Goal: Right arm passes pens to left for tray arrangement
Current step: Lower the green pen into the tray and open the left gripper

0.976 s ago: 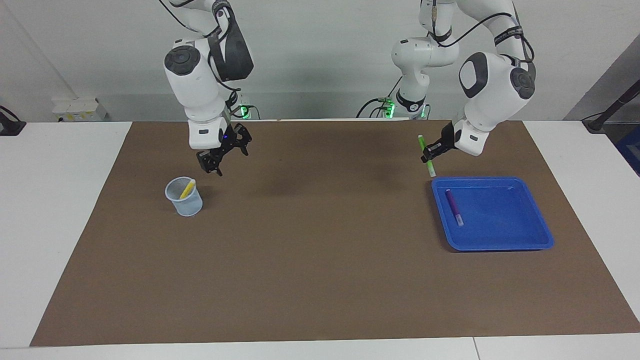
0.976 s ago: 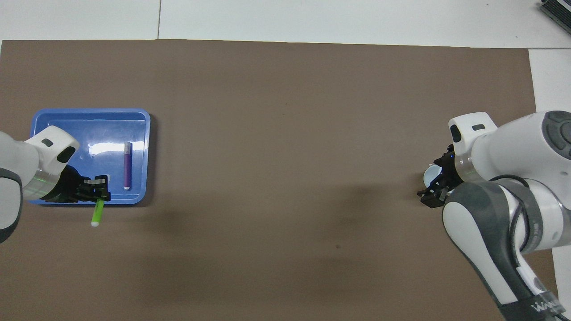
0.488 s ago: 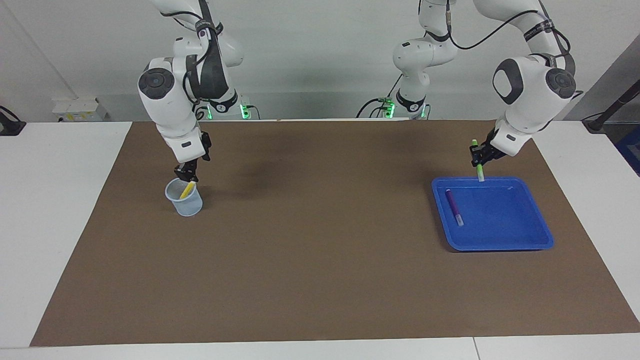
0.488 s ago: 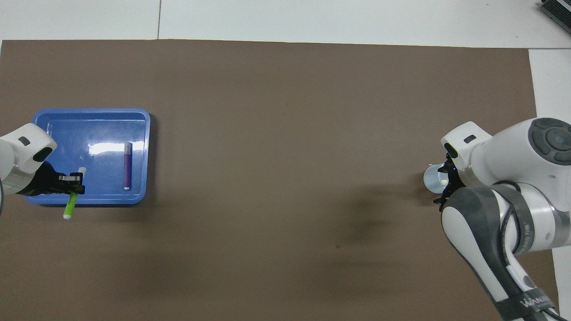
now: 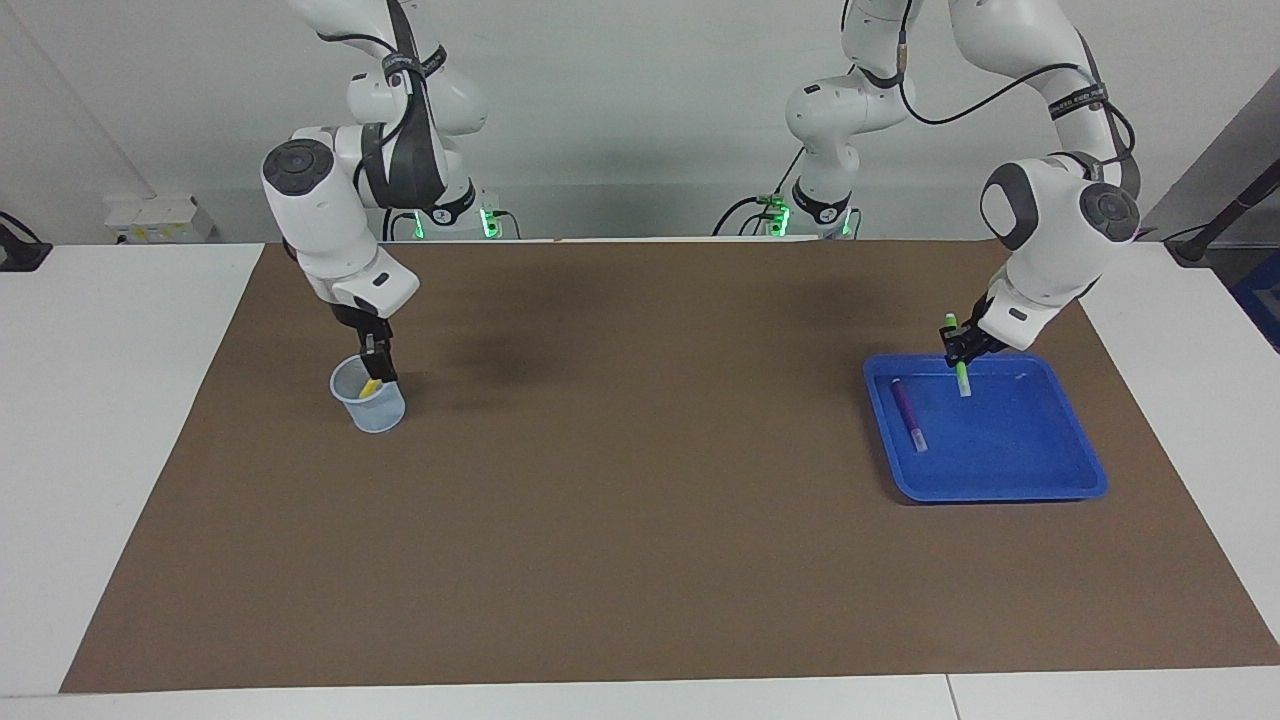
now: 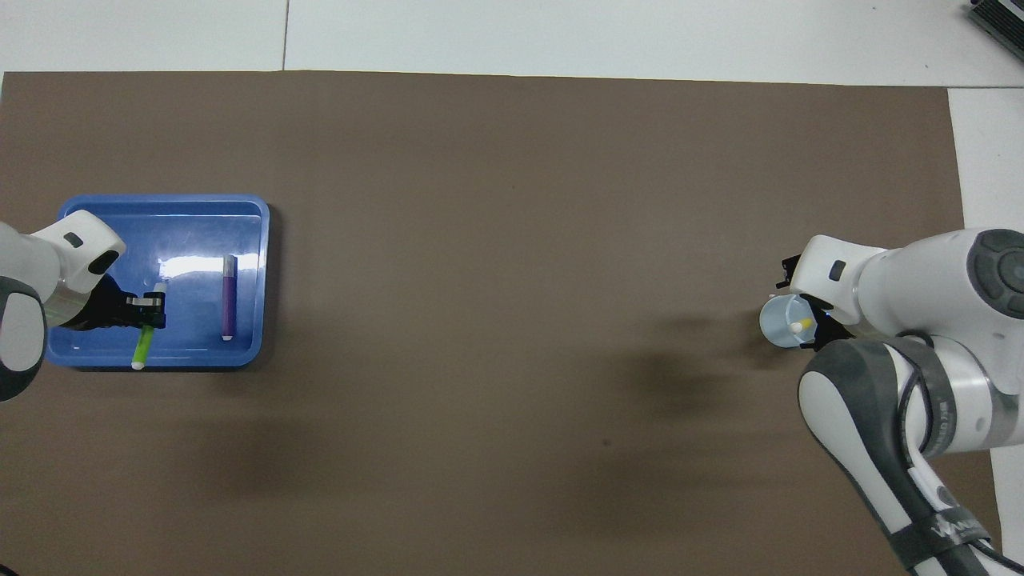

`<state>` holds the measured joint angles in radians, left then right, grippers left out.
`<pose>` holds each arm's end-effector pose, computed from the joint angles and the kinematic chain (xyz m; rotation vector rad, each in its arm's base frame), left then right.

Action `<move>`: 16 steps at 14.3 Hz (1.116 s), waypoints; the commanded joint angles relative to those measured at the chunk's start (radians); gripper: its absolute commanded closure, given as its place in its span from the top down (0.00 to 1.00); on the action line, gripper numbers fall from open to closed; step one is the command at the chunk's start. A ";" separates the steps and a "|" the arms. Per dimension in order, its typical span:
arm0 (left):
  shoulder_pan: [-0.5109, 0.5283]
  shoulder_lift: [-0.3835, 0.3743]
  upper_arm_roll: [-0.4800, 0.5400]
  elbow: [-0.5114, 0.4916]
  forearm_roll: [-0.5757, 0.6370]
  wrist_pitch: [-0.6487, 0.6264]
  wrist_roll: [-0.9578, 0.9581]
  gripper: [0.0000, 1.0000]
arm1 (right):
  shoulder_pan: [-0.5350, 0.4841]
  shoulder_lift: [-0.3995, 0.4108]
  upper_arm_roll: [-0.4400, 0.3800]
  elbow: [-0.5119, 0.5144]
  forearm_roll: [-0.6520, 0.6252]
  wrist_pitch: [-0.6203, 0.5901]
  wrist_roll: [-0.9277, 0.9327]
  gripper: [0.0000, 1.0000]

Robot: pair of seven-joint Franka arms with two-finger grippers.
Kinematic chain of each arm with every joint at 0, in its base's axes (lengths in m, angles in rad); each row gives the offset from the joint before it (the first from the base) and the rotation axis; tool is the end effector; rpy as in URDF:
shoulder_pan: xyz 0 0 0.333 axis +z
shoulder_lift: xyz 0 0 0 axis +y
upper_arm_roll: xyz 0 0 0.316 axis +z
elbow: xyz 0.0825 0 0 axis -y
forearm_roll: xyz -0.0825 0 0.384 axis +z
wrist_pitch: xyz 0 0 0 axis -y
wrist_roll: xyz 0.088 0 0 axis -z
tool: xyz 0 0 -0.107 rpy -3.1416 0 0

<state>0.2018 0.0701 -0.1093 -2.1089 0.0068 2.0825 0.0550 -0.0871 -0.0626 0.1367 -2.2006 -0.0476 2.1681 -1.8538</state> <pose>0.5416 0.0511 0.3760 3.1286 0.0529 -0.1498 0.5214 0.0246 0.4123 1.7593 2.5384 -0.0304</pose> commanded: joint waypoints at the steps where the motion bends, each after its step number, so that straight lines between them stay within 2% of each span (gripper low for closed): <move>1: 0.016 0.068 -0.009 0.023 0.019 0.054 0.009 0.00 | -0.016 0.016 0.015 -0.027 -0.021 0.068 -0.149 0.84; 3: 0.016 0.097 -0.009 0.032 0.019 0.080 0.009 0.00 | -0.022 0.027 0.015 -0.036 -0.021 0.093 -0.232 0.71; 5: 0.016 0.137 -0.009 0.069 0.019 0.080 0.009 0.00 | -0.037 0.027 0.015 -0.053 -0.021 0.114 -0.257 0.65; 11: 0.016 0.195 -0.009 0.109 0.048 0.122 0.008 0.00 | -0.042 0.021 0.015 -0.053 -0.021 0.075 -0.248 0.61; 15: 0.013 0.217 -0.009 0.110 0.050 0.154 0.006 0.00 | -0.051 0.018 0.015 -0.056 -0.020 0.068 -0.245 0.52; 16: 0.010 0.223 -0.009 0.109 0.050 0.163 0.005 0.00 | -0.059 0.018 0.014 -0.057 -0.020 0.067 -0.243 0.47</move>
<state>0.2045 0.2646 -0.1106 -2.0138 0.0359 2.2209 0.0556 -0.1137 -0.0284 0.1373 -2.2416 -0.0476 2.2417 -2.0938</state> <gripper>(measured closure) 0.815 0.498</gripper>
